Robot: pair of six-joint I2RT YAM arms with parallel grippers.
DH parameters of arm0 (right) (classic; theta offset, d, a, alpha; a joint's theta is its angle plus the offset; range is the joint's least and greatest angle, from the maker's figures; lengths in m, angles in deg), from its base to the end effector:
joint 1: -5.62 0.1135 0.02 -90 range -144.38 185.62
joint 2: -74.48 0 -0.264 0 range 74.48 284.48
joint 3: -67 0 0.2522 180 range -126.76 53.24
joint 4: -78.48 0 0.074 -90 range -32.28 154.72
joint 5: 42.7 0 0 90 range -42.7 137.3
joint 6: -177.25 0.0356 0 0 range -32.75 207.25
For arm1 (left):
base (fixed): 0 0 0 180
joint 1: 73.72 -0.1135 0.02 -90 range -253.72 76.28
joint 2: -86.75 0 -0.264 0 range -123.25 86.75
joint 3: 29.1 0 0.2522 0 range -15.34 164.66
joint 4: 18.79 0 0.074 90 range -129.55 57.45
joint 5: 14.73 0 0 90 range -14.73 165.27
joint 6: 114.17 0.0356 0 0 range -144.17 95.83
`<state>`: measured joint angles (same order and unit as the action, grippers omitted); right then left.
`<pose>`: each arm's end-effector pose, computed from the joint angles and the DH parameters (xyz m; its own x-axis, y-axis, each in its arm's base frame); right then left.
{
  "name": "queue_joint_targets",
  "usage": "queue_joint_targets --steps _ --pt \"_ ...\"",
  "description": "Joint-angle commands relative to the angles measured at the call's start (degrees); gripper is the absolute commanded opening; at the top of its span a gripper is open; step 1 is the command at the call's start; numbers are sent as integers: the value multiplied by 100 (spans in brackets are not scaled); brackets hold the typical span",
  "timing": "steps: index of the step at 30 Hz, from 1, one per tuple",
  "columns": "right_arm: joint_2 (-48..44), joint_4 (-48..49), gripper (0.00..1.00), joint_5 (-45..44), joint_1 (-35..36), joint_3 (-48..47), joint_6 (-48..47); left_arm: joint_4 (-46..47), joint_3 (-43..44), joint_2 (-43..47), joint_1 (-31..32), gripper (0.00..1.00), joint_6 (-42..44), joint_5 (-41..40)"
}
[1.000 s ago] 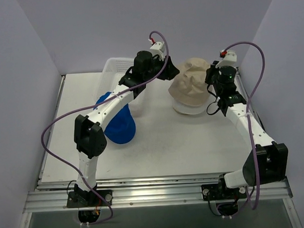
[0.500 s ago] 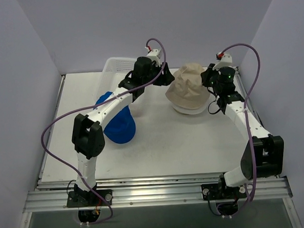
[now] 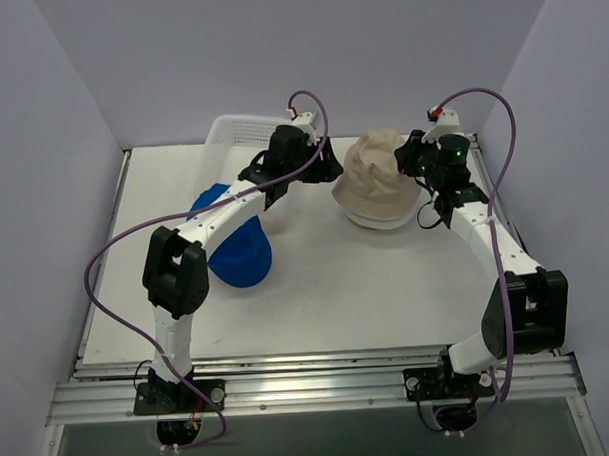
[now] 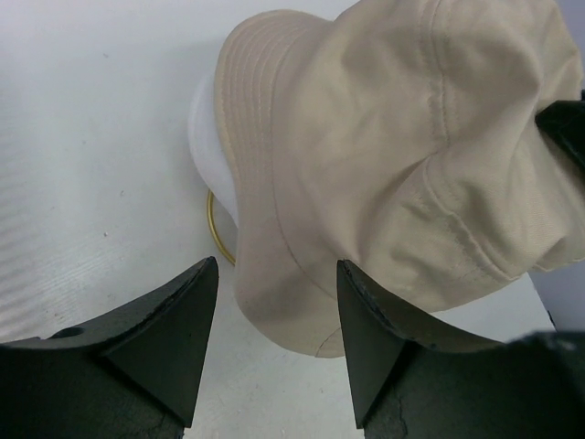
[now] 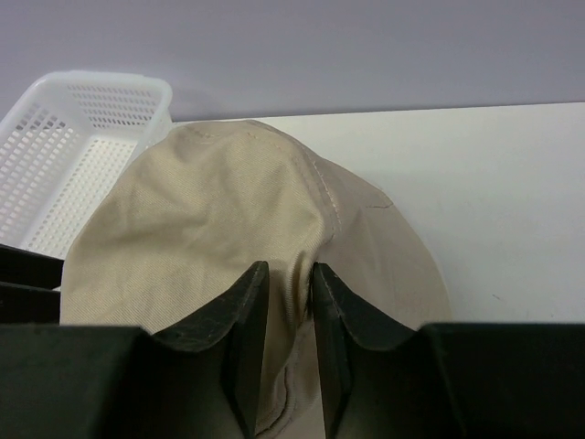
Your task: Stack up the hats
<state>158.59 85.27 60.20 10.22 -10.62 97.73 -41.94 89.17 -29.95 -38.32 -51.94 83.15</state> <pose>0.3504 0.0362 0.3482 -0.0496 0.1739 -0.9835 -0.2966 0.9377 0.1807 0.3985 -0.2892 0.3161 -0.5810 -0.1533 -0.7993 0.4600 0.7484 -0.4779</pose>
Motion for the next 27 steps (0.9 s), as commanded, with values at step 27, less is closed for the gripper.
queue_joint_targets --steps 27 --pt "-89 606 45 1513 -1822 294 2564 833 -1213 877 82 97 -1519 -112"
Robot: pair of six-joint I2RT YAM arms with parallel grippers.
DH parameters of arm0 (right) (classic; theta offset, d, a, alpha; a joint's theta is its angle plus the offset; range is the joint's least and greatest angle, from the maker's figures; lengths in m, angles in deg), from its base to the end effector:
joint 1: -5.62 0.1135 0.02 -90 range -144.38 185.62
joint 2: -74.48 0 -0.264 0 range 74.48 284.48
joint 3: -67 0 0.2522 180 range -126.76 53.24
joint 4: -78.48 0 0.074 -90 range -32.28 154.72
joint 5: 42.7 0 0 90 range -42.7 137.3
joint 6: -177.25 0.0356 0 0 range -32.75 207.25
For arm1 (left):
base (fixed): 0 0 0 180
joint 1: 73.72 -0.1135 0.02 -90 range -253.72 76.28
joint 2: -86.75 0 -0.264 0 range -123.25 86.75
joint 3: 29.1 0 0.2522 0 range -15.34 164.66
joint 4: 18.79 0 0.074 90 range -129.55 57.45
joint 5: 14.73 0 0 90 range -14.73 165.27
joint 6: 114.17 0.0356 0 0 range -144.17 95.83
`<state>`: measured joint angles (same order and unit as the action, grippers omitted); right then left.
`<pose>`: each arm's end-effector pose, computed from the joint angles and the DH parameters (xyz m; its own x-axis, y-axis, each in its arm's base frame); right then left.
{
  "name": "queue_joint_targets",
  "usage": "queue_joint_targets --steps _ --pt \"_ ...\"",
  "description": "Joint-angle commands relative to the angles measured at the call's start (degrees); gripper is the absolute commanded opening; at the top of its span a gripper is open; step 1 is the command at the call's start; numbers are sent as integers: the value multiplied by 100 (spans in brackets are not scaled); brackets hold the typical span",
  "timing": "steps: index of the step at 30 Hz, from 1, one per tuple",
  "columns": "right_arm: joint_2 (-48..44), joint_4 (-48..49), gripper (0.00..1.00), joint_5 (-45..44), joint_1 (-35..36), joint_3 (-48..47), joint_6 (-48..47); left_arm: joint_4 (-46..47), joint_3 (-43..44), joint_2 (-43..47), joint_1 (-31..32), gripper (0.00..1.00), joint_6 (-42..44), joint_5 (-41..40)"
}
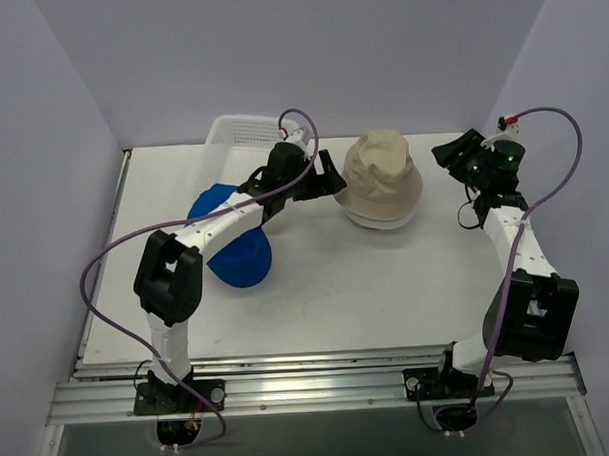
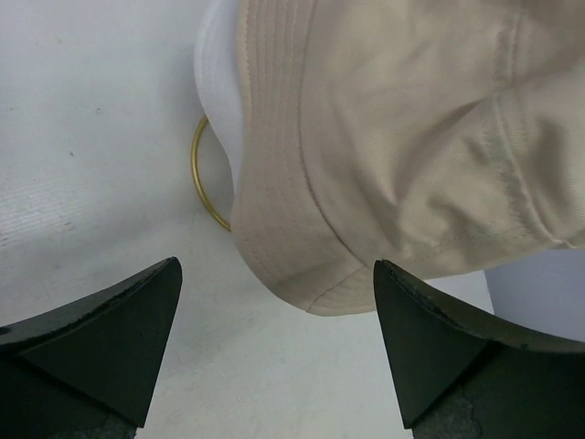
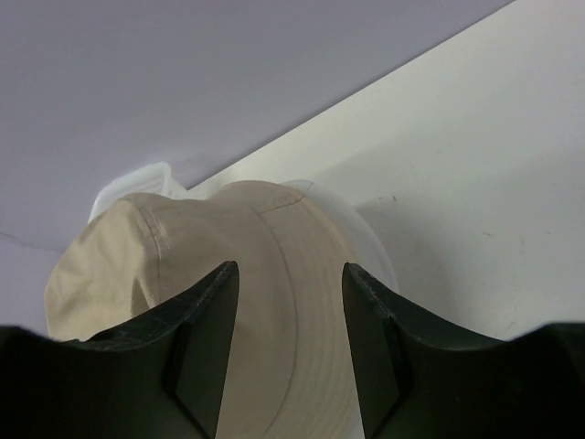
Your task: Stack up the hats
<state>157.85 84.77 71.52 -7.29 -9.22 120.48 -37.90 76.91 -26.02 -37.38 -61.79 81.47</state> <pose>0.3407 -0.0631 0.3427 -0.1197 0.5402 -0.8330 -0.1560 0.8184 0.5531 0.3772 -0.2822 0.2795 -0.6858 -0.2489 -0.6839 0.3141 0.7465 -0.5866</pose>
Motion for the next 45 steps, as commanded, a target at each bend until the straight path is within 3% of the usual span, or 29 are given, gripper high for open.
queue_joint_targets --steps 1,9,12,14,17,21,45 --pt "-23 693 45 407 -115 251 289 429 13 493 -39 94 -631 153" --pt "-58 1220 49 767 -467 734 473 561 250 466 -171 94 -886 584" --pt "-6 1571 49 1048 -590 928 658 1251 -135 598 -311 100 -1262 707" --pt "47 1842 49 1224 -686 1059 798 1728 -443 625 -487 88 -1606 988" --pt "30 1967 49 1374 -757 1130 869 2361 -857 494 -654 81 -2151 1269" --pt "82 2204 49 1496 -766 1253 991 2696 -945 265 -698 81 -2346 1490" --pt "504 2758 50 1559 -625 1464 1238 2037 -339 -333 -364 81 -2249 734"
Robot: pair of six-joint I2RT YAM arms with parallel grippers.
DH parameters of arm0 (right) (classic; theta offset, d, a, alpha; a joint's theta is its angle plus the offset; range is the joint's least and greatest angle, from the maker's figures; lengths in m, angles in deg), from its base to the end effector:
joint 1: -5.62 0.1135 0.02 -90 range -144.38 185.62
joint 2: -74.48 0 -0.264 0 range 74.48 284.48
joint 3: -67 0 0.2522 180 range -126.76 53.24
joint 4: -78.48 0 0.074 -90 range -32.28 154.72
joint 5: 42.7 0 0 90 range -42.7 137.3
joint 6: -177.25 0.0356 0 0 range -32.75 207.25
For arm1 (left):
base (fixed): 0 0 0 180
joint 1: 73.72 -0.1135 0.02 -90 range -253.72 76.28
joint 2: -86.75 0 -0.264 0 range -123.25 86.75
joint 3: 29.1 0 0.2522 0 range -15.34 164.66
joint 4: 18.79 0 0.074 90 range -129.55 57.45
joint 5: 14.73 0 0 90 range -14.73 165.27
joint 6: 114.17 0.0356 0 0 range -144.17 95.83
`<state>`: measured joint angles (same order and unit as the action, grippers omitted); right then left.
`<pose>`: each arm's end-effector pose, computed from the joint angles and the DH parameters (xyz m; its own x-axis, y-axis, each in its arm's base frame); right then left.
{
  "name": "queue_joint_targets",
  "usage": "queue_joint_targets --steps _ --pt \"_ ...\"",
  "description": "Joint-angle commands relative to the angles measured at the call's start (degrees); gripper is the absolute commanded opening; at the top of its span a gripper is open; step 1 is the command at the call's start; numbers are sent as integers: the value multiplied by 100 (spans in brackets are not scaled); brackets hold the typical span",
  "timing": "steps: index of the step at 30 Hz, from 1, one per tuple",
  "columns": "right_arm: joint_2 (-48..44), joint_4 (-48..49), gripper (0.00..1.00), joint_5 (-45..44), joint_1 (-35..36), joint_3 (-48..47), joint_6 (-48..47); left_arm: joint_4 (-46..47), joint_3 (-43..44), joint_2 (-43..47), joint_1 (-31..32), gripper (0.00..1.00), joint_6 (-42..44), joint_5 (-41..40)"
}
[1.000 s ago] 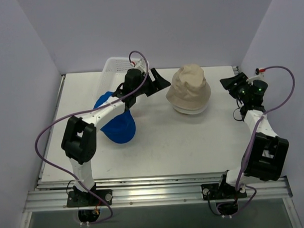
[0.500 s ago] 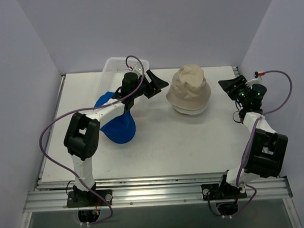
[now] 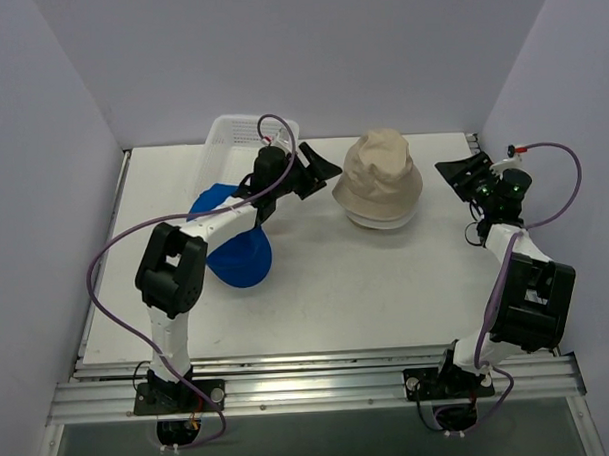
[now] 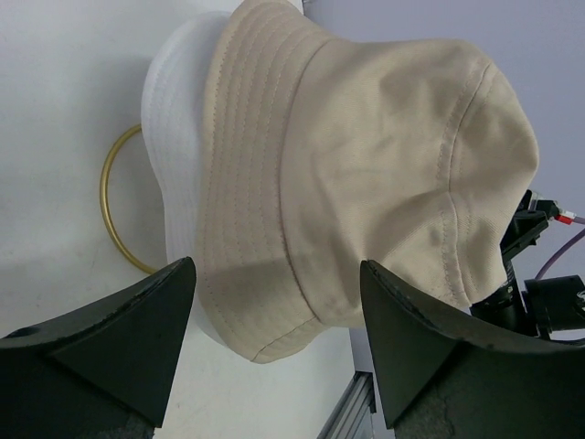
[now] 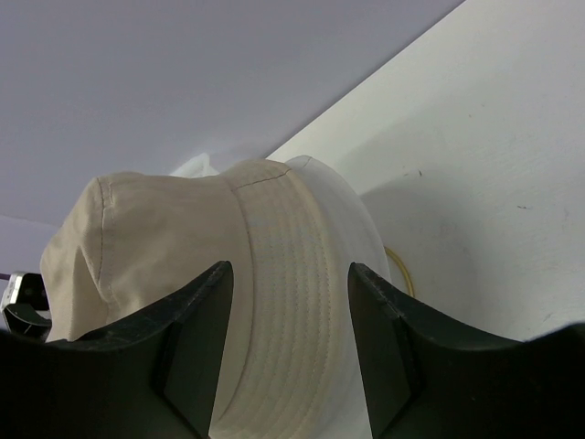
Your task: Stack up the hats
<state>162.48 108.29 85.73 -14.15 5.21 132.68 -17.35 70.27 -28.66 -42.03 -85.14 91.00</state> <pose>0.3263 -0.0938 0.2723 -0.1856 0.6597 -0.7282 -0.2658 0.6797 0.6836 0.4037 -0.2606 0.2550 -0.7414 -0.5314 -0.4098 0.1662 0.4464 -0.8793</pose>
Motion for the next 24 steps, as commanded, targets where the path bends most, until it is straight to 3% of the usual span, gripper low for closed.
queue_joint_targets --steps 1,9,24 --pt "41 406 49 138 61 22 19 -17 378 -86 127 81 94 -219" --pt "138 617 49 147 70 145 212 -474 686 -297 452 78 314 -596" --pt "436 916 49 208 -36 189 405 -501 739 -447 1068 77 525 -1299"
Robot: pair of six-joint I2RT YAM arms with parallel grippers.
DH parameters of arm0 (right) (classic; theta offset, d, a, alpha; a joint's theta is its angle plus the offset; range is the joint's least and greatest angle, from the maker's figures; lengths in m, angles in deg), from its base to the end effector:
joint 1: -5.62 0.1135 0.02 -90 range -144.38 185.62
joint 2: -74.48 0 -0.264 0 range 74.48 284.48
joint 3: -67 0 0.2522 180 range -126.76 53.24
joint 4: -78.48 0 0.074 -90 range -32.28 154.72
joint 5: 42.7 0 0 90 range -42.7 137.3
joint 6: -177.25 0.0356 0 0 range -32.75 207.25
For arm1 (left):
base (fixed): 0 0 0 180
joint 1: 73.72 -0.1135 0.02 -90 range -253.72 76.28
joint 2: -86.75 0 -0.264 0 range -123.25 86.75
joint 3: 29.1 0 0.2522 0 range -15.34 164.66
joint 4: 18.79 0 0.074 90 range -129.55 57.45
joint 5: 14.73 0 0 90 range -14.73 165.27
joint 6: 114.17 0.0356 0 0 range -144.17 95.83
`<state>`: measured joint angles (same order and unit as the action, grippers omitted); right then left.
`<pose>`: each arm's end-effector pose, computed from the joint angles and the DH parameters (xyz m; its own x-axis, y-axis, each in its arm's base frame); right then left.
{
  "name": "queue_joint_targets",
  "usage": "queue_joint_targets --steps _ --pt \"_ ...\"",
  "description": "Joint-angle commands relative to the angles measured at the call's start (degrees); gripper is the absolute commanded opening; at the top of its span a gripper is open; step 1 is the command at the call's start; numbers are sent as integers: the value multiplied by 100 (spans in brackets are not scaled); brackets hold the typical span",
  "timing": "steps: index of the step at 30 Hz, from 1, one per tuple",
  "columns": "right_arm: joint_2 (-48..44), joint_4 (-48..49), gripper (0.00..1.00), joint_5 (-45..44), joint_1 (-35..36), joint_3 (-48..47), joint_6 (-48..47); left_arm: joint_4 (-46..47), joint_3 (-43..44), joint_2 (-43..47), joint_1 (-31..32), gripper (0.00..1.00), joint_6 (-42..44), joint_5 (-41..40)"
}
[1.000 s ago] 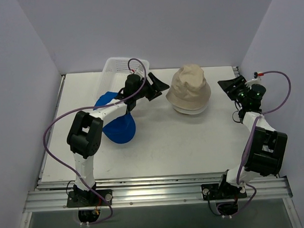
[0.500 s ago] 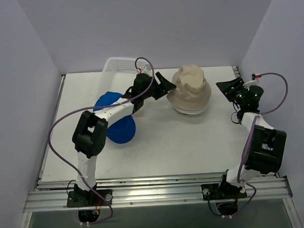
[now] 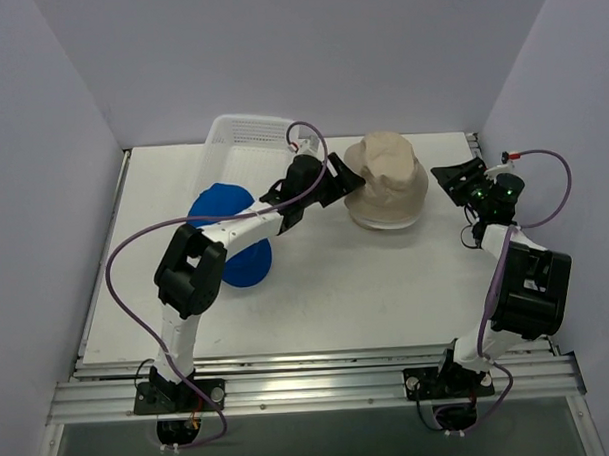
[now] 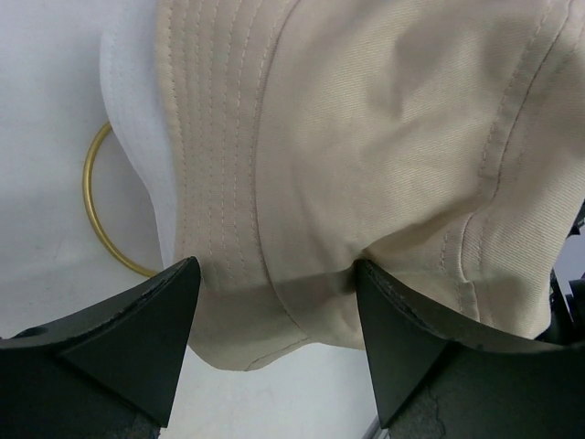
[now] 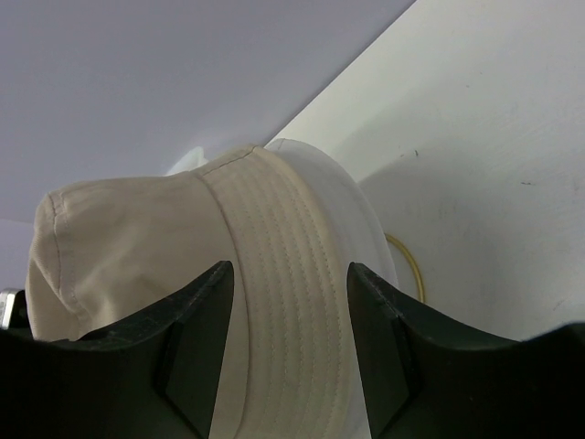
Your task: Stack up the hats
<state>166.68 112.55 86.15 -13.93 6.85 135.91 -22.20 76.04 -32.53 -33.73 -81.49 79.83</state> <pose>0.3331 -0.0946 0.2471 -0.2259 0.7007 -0.6767 -0.2430 0.6322 0.7357 0.3798 -0.3223 0.2491 -0.7128 -0.4972 -0.4946 0.1828 0.5492 -0.8155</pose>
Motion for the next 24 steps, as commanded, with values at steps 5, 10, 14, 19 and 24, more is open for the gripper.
queue_joint_targets --steps 5,10,14,19,24 --pt "96 517 48 158 -128 7 82 -129 214 -121 501 77 300 -298" --pt "105 534 48 158 -216 42 91 82 -216 80 545 77 309 -393" --pt "140 551 48 167 -233 42 82 -382 -357 458 501 78 607 -912" --pt "210 692 48 263 -233 43 134 -587 -357 643 344 77 670 -1150" --pt "210 727 48 290 -233 60 126 71 -585 556 150 76 502 -520"
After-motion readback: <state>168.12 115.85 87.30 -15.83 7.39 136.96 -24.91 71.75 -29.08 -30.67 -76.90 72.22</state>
